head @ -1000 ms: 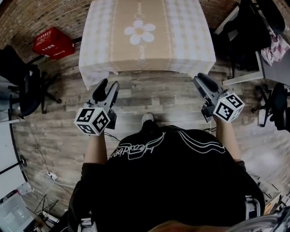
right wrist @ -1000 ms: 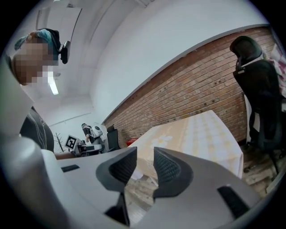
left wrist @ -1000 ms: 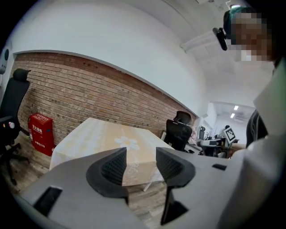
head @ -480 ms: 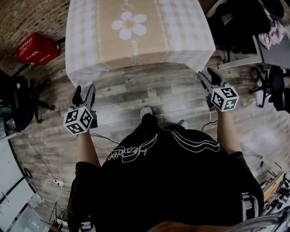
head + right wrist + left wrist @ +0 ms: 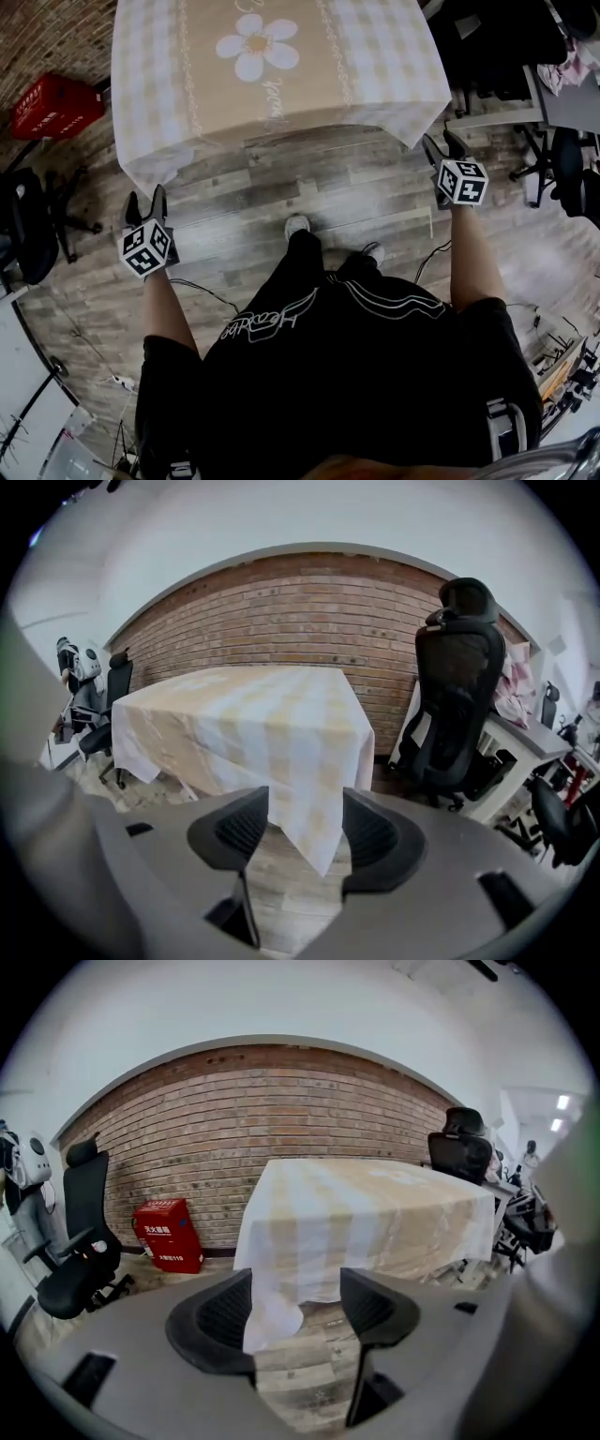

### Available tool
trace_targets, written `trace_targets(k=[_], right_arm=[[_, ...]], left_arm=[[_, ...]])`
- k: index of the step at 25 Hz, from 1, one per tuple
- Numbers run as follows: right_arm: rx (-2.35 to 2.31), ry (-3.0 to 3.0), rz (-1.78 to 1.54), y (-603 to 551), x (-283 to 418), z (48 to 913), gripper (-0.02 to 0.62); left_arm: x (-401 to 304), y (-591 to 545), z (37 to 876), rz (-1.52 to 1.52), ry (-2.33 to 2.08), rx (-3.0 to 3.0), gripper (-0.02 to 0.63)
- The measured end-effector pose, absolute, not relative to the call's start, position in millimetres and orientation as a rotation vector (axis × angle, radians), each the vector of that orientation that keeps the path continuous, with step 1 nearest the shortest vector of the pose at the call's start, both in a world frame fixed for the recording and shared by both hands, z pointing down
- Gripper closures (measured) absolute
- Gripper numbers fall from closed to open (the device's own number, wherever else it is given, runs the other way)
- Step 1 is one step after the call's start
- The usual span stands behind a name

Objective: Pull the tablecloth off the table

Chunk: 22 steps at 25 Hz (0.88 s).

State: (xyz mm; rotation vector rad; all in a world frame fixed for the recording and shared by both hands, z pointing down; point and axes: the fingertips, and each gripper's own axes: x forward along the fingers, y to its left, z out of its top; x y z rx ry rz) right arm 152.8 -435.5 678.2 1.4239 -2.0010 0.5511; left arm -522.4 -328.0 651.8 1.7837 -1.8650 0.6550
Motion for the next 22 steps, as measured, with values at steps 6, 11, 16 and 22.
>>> trace_targets(k=[6,11,16,22], right_arm=[[1.442,-1.900,0.596,-460.1,169.1,714.3,0.382],[1.484,-1.851,0.639,-489.2,179.8,727.6,0.376],[1.512,-1.806,0.646,-506.4,175.0,729.1,0.376],[1.518,-1.805,0.637,-513.3,171.6,731.8,0.390]], left_arm=[[-558.5,-344.7,679.1,0.693,-1.882,1.732,0.316],[-576.7,-359.7,698.6,0.707,-1.851,1.706,0.316],[-583.6,-377.0,703.6,0.711,-1.851,1.714,0.316],[-582.1,-387.1,708.5,0.728,-1.828,1.732,0.328]])
